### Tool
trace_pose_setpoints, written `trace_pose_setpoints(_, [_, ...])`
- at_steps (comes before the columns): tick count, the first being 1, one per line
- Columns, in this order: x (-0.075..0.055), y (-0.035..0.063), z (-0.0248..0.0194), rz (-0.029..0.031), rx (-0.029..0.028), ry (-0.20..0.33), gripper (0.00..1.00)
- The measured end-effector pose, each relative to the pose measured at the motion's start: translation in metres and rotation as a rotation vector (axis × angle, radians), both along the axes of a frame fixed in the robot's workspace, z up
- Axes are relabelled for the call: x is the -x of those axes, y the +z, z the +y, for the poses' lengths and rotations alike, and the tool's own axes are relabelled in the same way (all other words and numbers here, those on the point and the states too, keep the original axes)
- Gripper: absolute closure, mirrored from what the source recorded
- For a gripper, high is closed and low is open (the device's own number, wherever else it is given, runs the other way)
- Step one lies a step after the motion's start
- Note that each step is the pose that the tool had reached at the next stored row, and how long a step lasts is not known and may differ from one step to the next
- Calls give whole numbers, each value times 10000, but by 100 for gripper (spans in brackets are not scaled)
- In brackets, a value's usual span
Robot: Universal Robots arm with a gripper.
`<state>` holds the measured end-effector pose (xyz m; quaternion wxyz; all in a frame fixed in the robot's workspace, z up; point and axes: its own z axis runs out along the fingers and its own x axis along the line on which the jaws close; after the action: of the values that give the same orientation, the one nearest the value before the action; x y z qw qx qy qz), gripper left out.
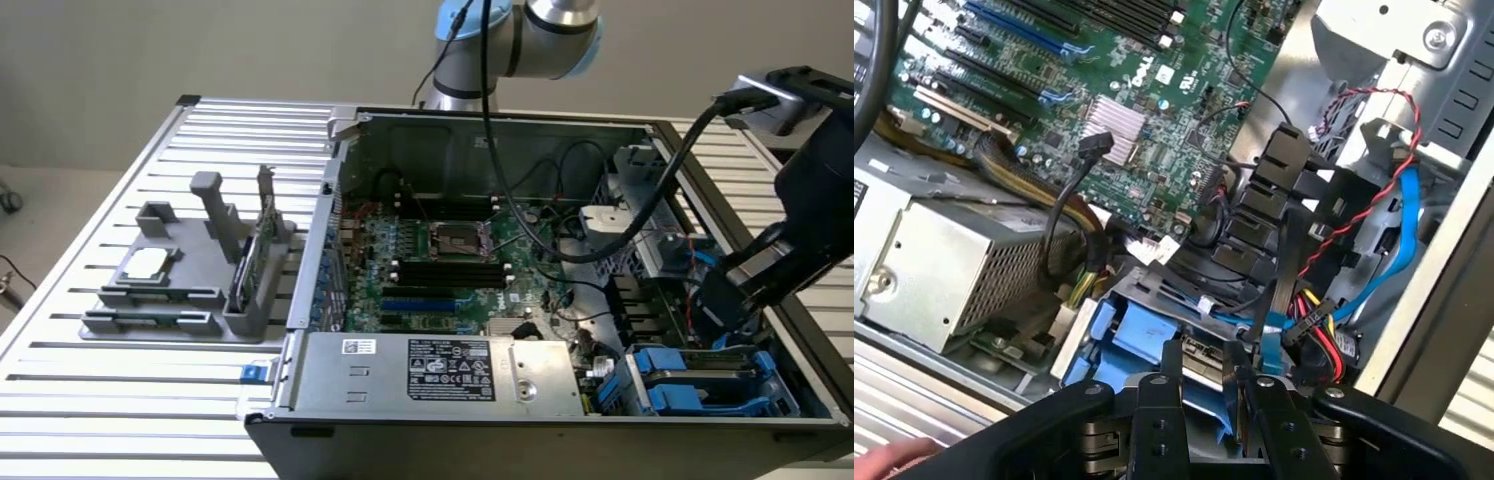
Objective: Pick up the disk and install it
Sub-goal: 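Insert the first disk wire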
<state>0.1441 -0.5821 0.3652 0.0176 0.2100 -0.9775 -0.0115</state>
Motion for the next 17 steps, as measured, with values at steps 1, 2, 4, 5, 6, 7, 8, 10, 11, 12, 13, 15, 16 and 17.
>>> trace_pose_setpoints(1, [0,-1,0,0,-1,-174,69])
trace_pose_setpoints(2, [0,-1,0,0,-2,-361,69])
trace_pose_setpoints(4, [0,-1,0,0,-1,-712,69])
trace_pose_setpoints(5, [0,-1,0,0,-1,-886,69])
trace_pose_setpoints(6, [0,-1,0,0,-1,-1062,69])
trace_pose_setpoints(7, [0,-1,0,0,-1,-1250,69])
trace_pose_setpoints(8, [0,-1,0,0,-1,-1425,69])
trace_pose_setpoints(10, [0,-1,0,0,-1,-1778,69])
trace_pose_setpoints(11, [0,-1,0,0,-1,-1956,69])
trace_pose_setpoints(12, [0,-1,0,0,0,-2131,69])
trace_pose_setpoints(13, [0,-1,0,0,-1,-2319,69])
trace_pose_setpoints(15, [0,-1,0,0,-1,-2676,69])
trace_pose_setpoints(16, [0,-1,0,0,-1,-2854,69])
trace_pose_setpoints(17, [0,-1,0,0,0,-3029,69])
